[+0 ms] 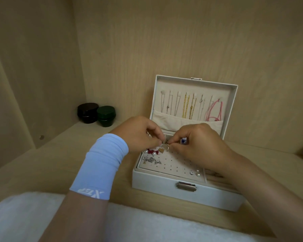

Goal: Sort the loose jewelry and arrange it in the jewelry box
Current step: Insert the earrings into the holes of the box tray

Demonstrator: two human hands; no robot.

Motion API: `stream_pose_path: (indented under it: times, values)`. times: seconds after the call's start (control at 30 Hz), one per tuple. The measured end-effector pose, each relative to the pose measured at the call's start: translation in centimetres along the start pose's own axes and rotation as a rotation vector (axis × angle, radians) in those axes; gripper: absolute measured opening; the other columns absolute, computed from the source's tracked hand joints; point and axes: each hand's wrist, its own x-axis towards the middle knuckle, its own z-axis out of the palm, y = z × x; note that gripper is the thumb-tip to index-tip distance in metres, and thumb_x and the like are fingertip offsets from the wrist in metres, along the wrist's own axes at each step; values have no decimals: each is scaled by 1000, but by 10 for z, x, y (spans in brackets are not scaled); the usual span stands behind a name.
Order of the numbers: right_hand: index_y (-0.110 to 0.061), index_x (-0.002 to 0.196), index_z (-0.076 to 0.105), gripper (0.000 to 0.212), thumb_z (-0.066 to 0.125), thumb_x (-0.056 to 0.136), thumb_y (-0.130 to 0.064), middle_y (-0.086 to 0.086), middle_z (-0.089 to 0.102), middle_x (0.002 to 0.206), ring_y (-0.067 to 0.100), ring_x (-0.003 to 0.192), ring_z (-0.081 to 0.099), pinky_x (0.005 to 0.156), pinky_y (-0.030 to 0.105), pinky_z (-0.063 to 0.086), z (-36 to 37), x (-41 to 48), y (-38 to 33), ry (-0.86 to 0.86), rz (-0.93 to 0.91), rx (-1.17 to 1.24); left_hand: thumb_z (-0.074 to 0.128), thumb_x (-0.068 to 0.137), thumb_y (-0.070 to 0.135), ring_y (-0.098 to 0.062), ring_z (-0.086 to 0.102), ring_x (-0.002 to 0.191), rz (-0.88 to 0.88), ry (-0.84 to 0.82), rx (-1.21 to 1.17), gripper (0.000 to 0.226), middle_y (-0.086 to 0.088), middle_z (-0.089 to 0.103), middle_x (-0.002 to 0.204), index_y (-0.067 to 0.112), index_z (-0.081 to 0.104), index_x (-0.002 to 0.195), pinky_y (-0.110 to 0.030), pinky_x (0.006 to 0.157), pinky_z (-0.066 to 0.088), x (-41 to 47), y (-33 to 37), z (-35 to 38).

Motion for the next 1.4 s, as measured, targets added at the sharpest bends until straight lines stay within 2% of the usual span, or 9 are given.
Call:
stream_pose_path:
  times: [0.2,0.43,0.77,0.83,0.97,1.03,1.2,1.33,1.4]
  values:
    - [-40,86,76,4,72,86,-38,-24,68,84,-3,77,56,70,26,51,7,-3,-5,-40,-47,-149,76,81,23,17,54,62,-10,-99,148,10,28,62,67,32,79,86,0,50,35,3,4,4]
    - [-31,82,75,5,71,84,-32,-16,70,86,8,79,64,68,35,54,6,-4,-8,-35,-165,-225,75,83,20,4,57,69,-13,-116,160,9,23,68,80,27,80,87,-10,62,40,3,4,5]
    - [-28,76,74,5,74,80,-25,-11,69,79,16,66,65,53,36,54,6,-5,-5,4,-285,-349,74,84,21,2,56,68,-8,-114,160,9,20,67,78,28,79,87,-9,60,38,0,7,6]
    - [-29,79,74,6,71,84,-27,-13,69,83,13,70,66,56,34,53,4,-5,-6,-41,-296,-366,74,83,22,2,56,69,-9,-116,160,9,21,66,78,28,79,87,-11,61,38,0,7,6]
    - [-36,102,75,16,61,94,-36,-19,68,104,7,92,63,74,33,53,-4,-3,-12,-182,-295,-360,74,83,21,3,56,69,-12,-113,156,9,22,66,76,28,79,85,-7,59,36,0,7,6]
    - [-38,105,75,19,59,95,-37,-20,68,106,4,93,61,79,33,52,-7,-1,-12,-216,-261,-332,74,83,21,4,57,69,-10,-113,156,9,22,67,78,28,79,85,-5,57,36,0,7,6]
    - [-37,95,76,11,65,92,-36,-28,64,91,-12,78,53,72,23,45,-6,2,-5,-248,-132,-139,73,84,22,2,58,71,-7,-127,162,8,20,67,78,28,78,84,-9,60,39,0,8,8]
    - [-36,90,76,11,67,92,-30,-29,65,82,-12,78,58,70,16,44,-13,1,-4,-236,-105,-13,72,85,23,3,58,73,-3,-115,155,8,22,66,78,29,78,85,-10,62,40,0,9,9]
    - [-32,90,75,11,68,94,-25,-32,62,65,-14,65,57,60,7,38,-31,-1,2,-176,-45,64,70,87,26,2,60,76,12,-70,116,9,23,67,79,30,78,87,-14,68,44,-1,12,10]
